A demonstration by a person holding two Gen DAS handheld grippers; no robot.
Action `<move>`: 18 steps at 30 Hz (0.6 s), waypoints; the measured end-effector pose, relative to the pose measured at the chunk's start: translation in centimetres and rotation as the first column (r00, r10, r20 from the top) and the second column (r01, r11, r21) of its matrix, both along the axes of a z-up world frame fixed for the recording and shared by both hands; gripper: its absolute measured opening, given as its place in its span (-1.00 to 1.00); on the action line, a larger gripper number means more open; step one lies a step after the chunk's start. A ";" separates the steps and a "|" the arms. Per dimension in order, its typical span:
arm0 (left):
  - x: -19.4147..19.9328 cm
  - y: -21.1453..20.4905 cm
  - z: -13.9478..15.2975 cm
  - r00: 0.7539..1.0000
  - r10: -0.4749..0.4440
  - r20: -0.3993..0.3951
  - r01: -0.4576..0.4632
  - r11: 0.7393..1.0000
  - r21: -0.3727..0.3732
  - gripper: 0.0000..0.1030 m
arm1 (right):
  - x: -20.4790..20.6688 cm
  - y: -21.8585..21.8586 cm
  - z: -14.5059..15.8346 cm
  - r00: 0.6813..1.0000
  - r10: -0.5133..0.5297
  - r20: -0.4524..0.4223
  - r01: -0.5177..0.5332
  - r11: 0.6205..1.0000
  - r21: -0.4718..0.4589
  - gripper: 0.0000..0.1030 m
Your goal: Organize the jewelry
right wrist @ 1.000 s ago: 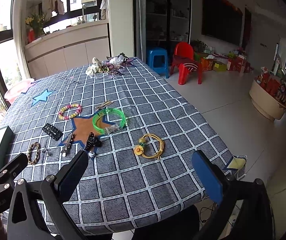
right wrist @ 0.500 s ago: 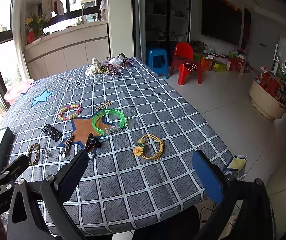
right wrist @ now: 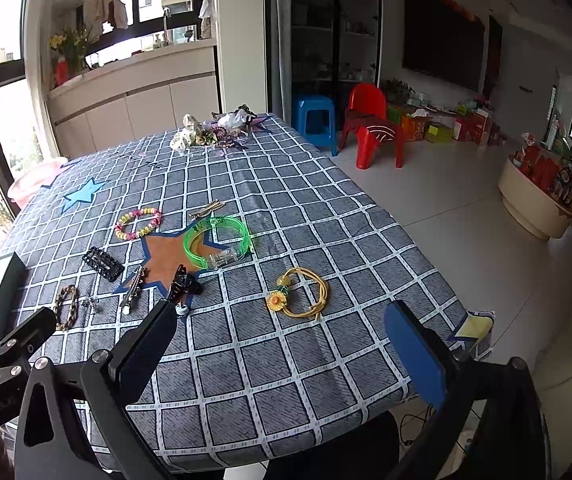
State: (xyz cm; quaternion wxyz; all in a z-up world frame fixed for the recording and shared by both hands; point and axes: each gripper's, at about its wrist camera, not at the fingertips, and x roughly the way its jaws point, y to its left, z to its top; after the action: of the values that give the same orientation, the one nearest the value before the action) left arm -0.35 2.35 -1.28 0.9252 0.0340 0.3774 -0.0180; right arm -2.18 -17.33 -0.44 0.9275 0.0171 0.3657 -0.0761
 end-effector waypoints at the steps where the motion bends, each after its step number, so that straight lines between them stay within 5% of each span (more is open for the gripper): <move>1: 0.0 0.0 0.0 1.000 0.001 0.000 -0.001 1.000 0.000 1.00 | 0.0 0.0 0.0 1.000 0.000 0.001 0.000 1.000 0.000 1.00; 18: 0.0 -0.1 -0.2 1.000 0.002 -0.003 -0.002 1.000 0.005 1.00 | 0.0 -0.2 -0.5 1.000 -0.001 -0.007 0.001 1.000 0.003 1.00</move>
State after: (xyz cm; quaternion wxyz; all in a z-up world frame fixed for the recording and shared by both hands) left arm -0.38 2.28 -1.47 0.9246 0.0360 0.3788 -0.0161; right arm -2.16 -17.58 -0.95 0.9260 0.0186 0.3692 -0.0761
